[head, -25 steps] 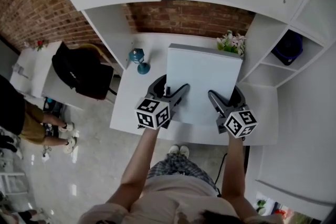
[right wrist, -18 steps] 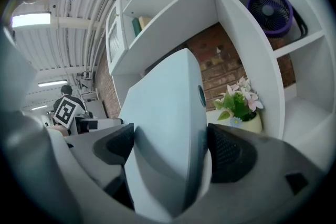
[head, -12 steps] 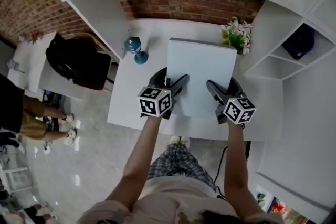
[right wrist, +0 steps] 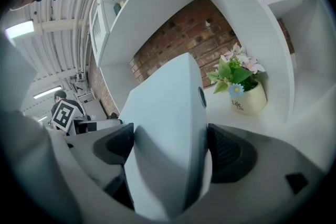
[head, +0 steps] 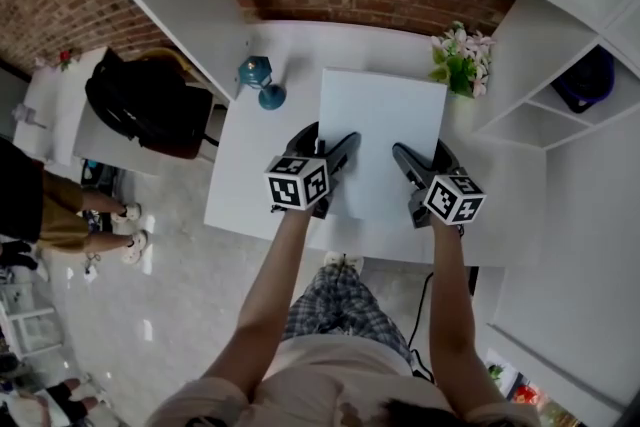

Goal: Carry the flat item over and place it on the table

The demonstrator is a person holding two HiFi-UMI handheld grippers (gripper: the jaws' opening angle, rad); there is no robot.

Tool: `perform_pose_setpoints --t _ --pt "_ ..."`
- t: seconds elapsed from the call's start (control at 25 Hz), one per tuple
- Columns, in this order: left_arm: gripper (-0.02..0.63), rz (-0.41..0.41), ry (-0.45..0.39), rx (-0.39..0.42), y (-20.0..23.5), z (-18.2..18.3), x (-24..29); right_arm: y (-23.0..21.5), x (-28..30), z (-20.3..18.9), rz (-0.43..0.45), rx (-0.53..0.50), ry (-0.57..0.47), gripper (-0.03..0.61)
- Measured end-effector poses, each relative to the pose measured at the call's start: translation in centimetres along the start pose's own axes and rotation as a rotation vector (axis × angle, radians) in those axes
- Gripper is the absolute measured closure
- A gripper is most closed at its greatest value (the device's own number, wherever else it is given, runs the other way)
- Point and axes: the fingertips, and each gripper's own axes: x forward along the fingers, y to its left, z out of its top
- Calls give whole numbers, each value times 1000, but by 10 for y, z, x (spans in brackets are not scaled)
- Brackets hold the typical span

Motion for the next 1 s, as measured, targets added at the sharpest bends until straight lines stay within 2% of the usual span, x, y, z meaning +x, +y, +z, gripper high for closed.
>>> perform_pose_setpoints --t 0.32,1.0 --pt "259 16 60 -37 15 -11 18 -14 18 -10 -27 33 73 133" --pt "258 72 225 -144 40 -46 46 -43 45 -41 -103 120 301 124"
